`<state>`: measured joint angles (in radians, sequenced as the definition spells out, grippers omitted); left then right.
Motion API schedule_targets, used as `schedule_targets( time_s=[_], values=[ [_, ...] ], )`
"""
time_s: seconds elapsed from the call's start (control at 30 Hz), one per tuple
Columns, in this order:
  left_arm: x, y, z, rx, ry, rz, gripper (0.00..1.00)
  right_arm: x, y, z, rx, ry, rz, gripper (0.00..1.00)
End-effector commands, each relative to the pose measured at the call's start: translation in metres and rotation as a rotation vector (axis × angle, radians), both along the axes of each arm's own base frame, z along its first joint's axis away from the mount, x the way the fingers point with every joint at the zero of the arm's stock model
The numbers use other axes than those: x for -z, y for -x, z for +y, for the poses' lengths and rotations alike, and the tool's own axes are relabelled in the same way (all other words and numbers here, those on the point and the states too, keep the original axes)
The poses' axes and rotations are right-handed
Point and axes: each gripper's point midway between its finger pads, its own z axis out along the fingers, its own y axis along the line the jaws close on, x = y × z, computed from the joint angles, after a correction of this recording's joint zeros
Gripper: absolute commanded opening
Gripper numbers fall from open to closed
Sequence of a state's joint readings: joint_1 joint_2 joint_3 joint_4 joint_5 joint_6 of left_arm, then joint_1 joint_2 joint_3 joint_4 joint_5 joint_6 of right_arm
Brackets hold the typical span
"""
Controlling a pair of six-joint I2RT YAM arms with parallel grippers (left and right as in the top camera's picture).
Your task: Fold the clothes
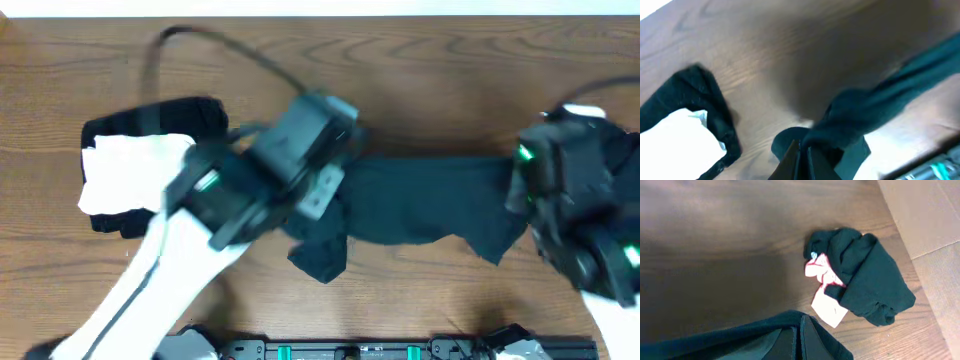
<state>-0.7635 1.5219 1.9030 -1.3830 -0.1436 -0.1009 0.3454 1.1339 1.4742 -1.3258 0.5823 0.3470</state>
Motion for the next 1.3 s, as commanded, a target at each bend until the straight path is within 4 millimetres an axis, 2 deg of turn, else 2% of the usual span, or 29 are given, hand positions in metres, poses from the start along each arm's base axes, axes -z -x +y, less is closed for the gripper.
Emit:
schedule_targets(
  time_s=[0.0, 0.17, 0.2, 0.27, 0.3, 0.33, 0.4, 0.47, 0.57, 0.63, 0.77, 0.97, 1.03, 1.1, 1.2, 1.27],
  values=[
    [0.024, -0.032, 0.010, -0.087, -0.079, 0.019, 0.06, 0.013, -0.019, -0.007, 0.045, 0.076, 0.058, 0.01],
    [0.070, -0.096, 0.022, -0.210, -0.109, 0.060, 0.07, 0.041, -0.062, -0.020, 0.150, 0.123, 0.098, 0.01],
    [0.082, -0.114, 0.028, -0.234, -0.112, 0.065, 0.08, 0.051, -0.075, -0.027, 0.182, 0.124, 0.107, 0.01],
    [0.098, -0.136, 0.034, -0.251, -0.120, 0.064, 0.11, 0.062, -0.091, -0.036, 0.221, 0.117, 0.101, 0.04],
    [0.107, -0.148, 0.036, -0.253, -0.124, 0.059, 0.13, 0.067, -0.100, -0.041, 0.239, 0.113, 0.096, 0.07],
    [0.114, -0.158, 0.039, -0.256, -0.127, 0.055, 0.17, 0.073, -0.111, -0.046, 0.249, 0.115, 0.089, 0.17],
    [0.127, -0.175, 0.044, -0.256, -0.138, 0.048, 0.26, 0.082, -0.128, -0.051, 0.227, 0.133, 0.093, 0.28],
    [0.135, -0.184, 0.055, -0.278, -0.146, 0.052, 0.34, 0.092, -0.141, -0.058, 0.212, 0.160, 0.112, 0.38],
    [0.137, -0.181, 0.068, -0.306, -0.127, 0.092, 0.34, 0.103, -0.142, -0.062, 0.214, 0.139, 0.142, 0.39],
    [0.139, -0.167, 0.062, -0.281, -0.064, 0.170, 0.34, 0.110, -0.141, -0.054, 0.179, 0.080, 0.164, 0.40],
    [0.143, -0.139, 0.024, -0.171, 0.108, 0.327, 0.34, 0.121, -0.139, -0.030, 0.097, -0.049, 0.205, 0.44],
    [0.143, -0.135, -0.029, 0.074, 0.198, 0.310, 0.33, 0.138, -0.123, 0.000, 0.011, -0.208, 0.307, 0.44],
    [0.154, -0.137, -0.043, 0.121, 0.188, 0.300, 0.23, 0.142, -0.117, 0.007, -0.004, -0.250, 0.338, 0.41],
    [0.171, -0.138, -0.055, 0.144, 0.176, 0.316, 0.07, 0.144, -0.111, 0.009, 0.011, -0.267, 0.358, 0.38],
    [0.206, -0.140, -0.068, 0.160, 0.154, 0.360, 0.06, 0.146, -0.105, 0.008, 0.027, -0.276, 0.379, 0.29],
    [0.230, -0.144, -0.074, 0.178, 0.140, 0.377, 0.06, 0.147, -0.102, 0.009, 0.043, -0.300, 0.386, 0.09]
  ],
)
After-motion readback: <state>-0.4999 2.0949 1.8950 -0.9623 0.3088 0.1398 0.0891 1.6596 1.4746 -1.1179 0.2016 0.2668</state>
